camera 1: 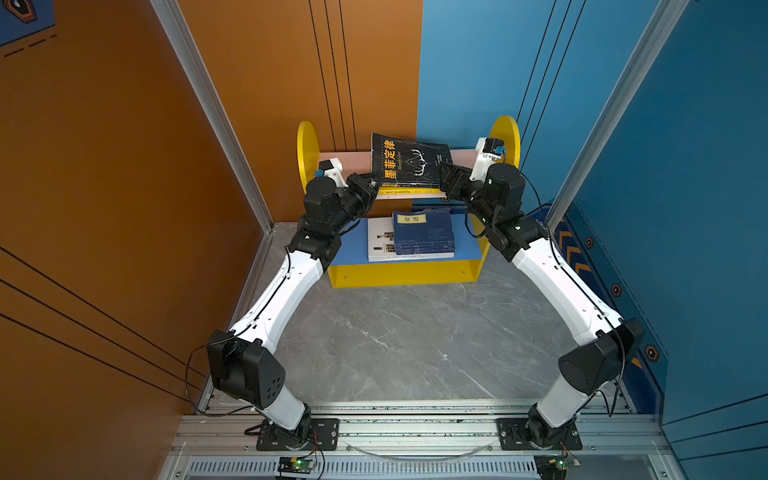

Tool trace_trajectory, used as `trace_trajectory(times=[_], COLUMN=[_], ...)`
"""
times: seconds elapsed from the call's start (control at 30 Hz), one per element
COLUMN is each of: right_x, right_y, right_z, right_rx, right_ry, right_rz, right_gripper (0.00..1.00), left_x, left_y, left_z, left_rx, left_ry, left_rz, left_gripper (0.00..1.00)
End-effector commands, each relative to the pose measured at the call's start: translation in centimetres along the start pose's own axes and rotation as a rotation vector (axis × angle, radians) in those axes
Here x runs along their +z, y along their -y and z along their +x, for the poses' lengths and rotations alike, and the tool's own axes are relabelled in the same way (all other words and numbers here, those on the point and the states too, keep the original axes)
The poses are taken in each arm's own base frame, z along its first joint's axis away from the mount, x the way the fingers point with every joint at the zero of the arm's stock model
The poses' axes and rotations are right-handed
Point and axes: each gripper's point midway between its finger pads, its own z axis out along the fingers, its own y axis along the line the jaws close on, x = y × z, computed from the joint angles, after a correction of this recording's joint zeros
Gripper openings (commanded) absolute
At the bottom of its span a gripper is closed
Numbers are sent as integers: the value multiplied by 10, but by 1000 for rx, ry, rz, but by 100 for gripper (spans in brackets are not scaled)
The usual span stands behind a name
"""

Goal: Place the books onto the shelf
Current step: 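Press the black book down flat on the yellow book with both grippers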

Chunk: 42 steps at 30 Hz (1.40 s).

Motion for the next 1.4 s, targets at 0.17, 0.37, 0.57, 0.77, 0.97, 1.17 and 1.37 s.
trace_trajectory(times=[0.17, 0.37, 0.57, 0.77, 0.97, 1.17, 1.37], right_x=[-3, -1, 0, 1, 2, 4, 6], right_y=[1, 7, 6, 7, 7, 8, 13], right_z=[-9, -4, -3, -2, 1, 5, 14], right_rx=[1, -20, -26, -33, -32, -35, -75], right_ry=[9, 1, 1, -3, -12, -20, -42], right_rz=[8, 42, 36, 43, 41, 42, 74], right_gripper=[67, 65, 69, 66, 68, 68, 65], left_x=[-17, -14, -11, -11, -8, -8, -6], left_y=[41, 39, 39, 38, 38, 36, 35], left_z=[-19, -16, -12, -11, -7, -6, -4], left_rx=[50, 43, 39, 40, 38, 41, 40], left_ry=[66, 55, 44, 43, 35, 41, 32], left_rz=[109, 112, 114, 112, 113, 105, 100], left_gripper=[0, 0, 0, 0, 0, 0, 0])
